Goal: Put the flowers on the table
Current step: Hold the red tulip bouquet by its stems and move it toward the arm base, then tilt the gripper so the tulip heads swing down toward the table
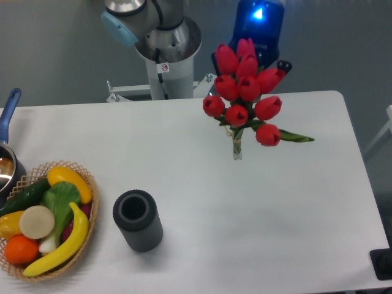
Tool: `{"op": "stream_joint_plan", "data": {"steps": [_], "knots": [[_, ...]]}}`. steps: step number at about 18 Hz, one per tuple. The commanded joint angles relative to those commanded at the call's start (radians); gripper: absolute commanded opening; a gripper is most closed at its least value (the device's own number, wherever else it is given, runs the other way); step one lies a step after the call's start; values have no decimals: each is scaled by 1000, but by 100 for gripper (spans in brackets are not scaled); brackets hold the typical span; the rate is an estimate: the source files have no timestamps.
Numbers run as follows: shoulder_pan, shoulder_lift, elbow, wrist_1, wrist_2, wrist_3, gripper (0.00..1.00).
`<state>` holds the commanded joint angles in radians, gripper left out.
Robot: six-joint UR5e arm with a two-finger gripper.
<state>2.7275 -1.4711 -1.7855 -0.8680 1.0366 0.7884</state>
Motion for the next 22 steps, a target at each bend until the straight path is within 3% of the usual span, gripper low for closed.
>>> {"op": "stream_joint_plan", "data": {"steps": [10,18,22], "knots": [[-61,-28,-92,-19,218,69,14],[-63,-31,-198,-29,368,189,14],[-65,-47,-213,-28,430,210,14]]}}
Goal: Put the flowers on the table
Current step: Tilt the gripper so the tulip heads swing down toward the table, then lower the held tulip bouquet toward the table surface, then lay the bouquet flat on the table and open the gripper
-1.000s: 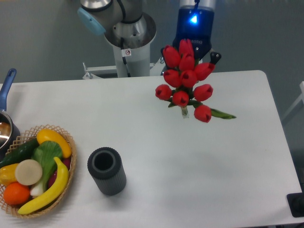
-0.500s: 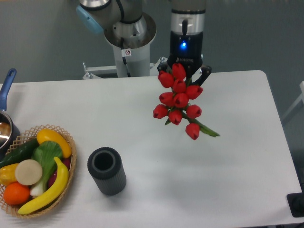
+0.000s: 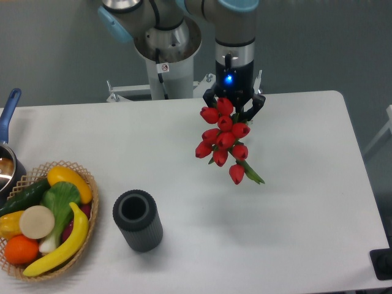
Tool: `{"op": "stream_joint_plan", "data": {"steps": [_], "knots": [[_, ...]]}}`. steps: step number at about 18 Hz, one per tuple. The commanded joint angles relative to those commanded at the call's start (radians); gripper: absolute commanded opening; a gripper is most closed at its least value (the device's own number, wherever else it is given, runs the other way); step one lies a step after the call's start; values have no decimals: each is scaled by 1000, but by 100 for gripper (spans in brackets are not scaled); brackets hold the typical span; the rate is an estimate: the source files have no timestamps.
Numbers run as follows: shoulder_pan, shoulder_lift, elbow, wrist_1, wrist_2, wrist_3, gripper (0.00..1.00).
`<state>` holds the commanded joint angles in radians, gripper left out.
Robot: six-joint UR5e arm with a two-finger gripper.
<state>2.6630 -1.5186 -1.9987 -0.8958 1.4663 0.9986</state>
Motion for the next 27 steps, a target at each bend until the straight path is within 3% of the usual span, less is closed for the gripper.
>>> {"op": "stream_joint_plan", "data": {"steps": [7,17,27], "knots": [[-37,-61,2,-2,97,11,14],[-91,-212,21,5,97,37,14],[-123,-282,23,6,97,35,17]]}}
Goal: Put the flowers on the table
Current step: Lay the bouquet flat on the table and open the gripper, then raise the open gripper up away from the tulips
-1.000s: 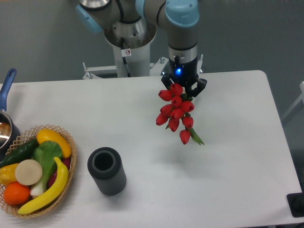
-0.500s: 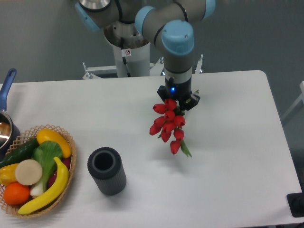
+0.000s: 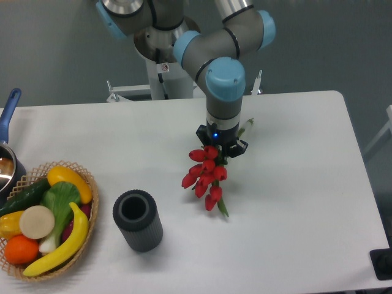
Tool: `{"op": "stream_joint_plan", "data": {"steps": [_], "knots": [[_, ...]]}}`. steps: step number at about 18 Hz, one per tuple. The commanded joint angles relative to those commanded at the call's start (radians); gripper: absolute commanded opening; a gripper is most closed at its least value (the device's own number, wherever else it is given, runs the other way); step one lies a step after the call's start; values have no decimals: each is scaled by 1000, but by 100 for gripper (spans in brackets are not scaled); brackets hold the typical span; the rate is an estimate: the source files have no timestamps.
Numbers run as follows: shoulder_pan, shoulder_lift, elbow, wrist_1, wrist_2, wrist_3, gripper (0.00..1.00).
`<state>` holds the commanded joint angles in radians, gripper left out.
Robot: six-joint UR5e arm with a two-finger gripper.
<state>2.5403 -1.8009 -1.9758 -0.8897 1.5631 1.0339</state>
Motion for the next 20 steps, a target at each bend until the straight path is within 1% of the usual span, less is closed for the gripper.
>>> {"op": "stream_joint_plan", "data": {"steps": [1,2,3,4,5,6,7,8,10,13,14,17,20], "knots": [[2,2,3,2,-3,2,21],[2,2,6,3,-5,2,22],[2,3,12,3,-5,2,30],[3,0,24,5,-3,5,62],[6,0,31,5,-5,12,63],[8,0,35,5,-5,20,69],[9,0,41,6,-5,26,84],[11,2,46,6,-5,34,91],[15,11,60,8,-8,38,94],[20,14,66,8,-6,37,96],[20,15,67,9,-6,37,100],[17,55,80,9,-5,28,100],[18,95,132,3,11,29,100]]}}
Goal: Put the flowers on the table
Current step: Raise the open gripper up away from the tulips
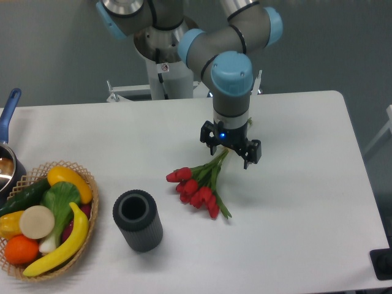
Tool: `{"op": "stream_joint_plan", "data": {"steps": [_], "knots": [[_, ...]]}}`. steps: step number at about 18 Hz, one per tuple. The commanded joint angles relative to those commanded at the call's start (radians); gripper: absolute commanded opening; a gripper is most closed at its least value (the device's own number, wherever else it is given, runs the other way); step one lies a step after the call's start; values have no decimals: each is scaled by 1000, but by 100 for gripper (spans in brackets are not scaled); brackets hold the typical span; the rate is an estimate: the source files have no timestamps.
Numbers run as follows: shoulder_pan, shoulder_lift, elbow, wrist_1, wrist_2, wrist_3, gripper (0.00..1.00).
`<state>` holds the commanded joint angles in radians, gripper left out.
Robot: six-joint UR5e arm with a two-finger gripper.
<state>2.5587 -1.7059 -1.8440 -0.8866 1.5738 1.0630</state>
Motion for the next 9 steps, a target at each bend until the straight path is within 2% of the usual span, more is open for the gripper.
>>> {"op": "stream_joint_plan", "data": {"steps": [2,3,5,7,9], "knots": [[3,25,41,-40,43,11,100],[9,31,61,-87,58,31,100],[8,37,115,-226,74,86,100],[24,48,172,-331,74,115,100],[54,60,256,-490,74,161,100]]}}
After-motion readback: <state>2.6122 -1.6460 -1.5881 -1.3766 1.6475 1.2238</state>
